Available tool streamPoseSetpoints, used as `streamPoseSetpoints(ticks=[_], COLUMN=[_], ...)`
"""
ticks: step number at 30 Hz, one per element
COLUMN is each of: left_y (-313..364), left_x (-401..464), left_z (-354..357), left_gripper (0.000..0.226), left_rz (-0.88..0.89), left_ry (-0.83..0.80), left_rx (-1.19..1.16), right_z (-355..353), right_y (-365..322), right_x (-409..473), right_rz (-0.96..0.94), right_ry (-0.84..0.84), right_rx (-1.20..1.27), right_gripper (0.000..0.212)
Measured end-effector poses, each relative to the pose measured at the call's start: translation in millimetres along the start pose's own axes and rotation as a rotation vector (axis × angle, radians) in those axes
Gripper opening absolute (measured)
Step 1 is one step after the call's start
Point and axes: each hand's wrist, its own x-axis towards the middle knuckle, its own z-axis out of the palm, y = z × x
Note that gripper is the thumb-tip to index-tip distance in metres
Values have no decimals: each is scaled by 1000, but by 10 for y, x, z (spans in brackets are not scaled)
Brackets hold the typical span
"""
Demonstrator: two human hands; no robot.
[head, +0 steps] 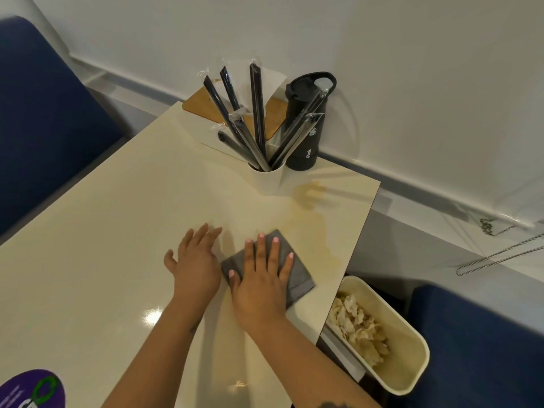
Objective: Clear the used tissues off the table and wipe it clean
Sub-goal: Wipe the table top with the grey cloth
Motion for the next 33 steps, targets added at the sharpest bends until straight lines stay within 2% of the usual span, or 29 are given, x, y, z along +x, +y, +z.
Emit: streamPoseSetpoints(ticks=[6,10,13,16,20,24,27,30,33], left_y=[-91,-71,-25,-15,-26,-18,-15,-32,-31], left_x=[-27,-49,-58,-56,-25,-29,-37,-15,27], left_z=[66,73,87,113,118,116,143,169,174], left_gripper=[54,49,47,46,45,45,45,45,45], left_rz=[-24,0,15,12,13,7,0,-20,-20], left_ry=[-5,-28,-35,-43,-51,-57,-41,-29,-22], left_rx=[39,59,57,56,55,55,43,31,32], right_z=[-73,-118,-96,-79,-143,-259,-225,-160,-136], right_y=[501,814,610,406,736,972,688,386,562], right_x=[-412,-83,204,109,-133,160,384,223,3], right_rz=[-281,-185,-136,-266,-401,-291,-192,-279,-421], right_ry=[1,53,-26,-65,-73,-94,-152,-150,-118], right_rx=[-118,-168,-137,-135,-142,-165,-88,-70,-141], right_gripper=[59,57,58,59,60,67,73,74,70])
